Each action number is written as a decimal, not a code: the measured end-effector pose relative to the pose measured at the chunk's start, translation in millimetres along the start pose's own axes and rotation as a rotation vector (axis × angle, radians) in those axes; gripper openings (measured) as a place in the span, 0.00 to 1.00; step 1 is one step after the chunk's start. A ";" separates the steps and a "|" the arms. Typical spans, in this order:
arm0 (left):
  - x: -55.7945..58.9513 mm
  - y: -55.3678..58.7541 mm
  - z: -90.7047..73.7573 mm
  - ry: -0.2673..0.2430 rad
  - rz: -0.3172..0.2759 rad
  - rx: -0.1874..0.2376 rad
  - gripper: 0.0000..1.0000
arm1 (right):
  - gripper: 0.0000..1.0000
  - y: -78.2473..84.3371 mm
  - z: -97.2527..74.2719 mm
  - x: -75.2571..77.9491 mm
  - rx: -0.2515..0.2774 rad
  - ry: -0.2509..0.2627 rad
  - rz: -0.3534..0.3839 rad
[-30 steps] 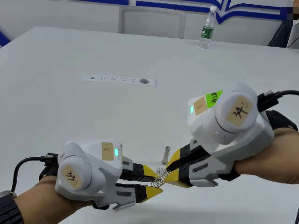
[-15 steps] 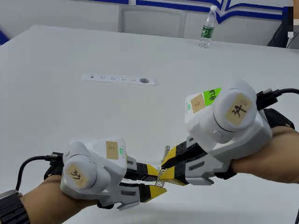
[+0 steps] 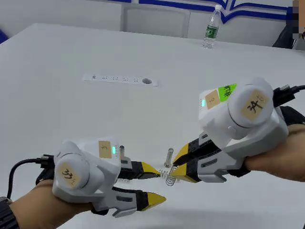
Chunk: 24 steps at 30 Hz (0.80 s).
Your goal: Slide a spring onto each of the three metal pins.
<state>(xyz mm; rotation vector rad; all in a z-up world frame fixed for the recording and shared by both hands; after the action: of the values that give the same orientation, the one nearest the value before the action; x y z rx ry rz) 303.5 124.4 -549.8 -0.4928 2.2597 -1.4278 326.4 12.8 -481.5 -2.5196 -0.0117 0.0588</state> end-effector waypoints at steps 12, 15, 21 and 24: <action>-16.7 24.3 -37.4 -0.101 -0.116 -0.034 0.43 | 0.11 14.0 -24.5 15.7 0.006 0.071 0.055; -21.2 27.7 -44.6 -0.131 -0.126 -0.034 0.44 | 0.11 18.0 -30.4 19.8 0.009 0.086 0.071; -30.4 36.8 -54.0 -0.184 -0.156 -0.040 0.48 | 0.11 26.7 -42.7 28.4 0.004 0.123 0.100; -31.5 39.3 -57.0 -0.202 -0.159 -0.047 0.50 | 0.11 30.2 -47.9 32.8 0.000 0.141 0.110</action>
<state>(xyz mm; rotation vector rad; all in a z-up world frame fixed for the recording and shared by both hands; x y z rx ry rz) 297.6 199.7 -558.6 -0.8103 2.1362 -1.3338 361.2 -38.9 -461.5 -2.5168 0.1835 -0.0751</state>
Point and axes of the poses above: the centre of the closed fingertips' face, and the gripper's own axes: z roughly forward along the fingers, x roughly to its right, y roughly out of its underside, the point moved 7 cm from there along -z, roughly backward along the fingers, and after that the axes turned 12 degrees about -y, right-handed, at the moved point
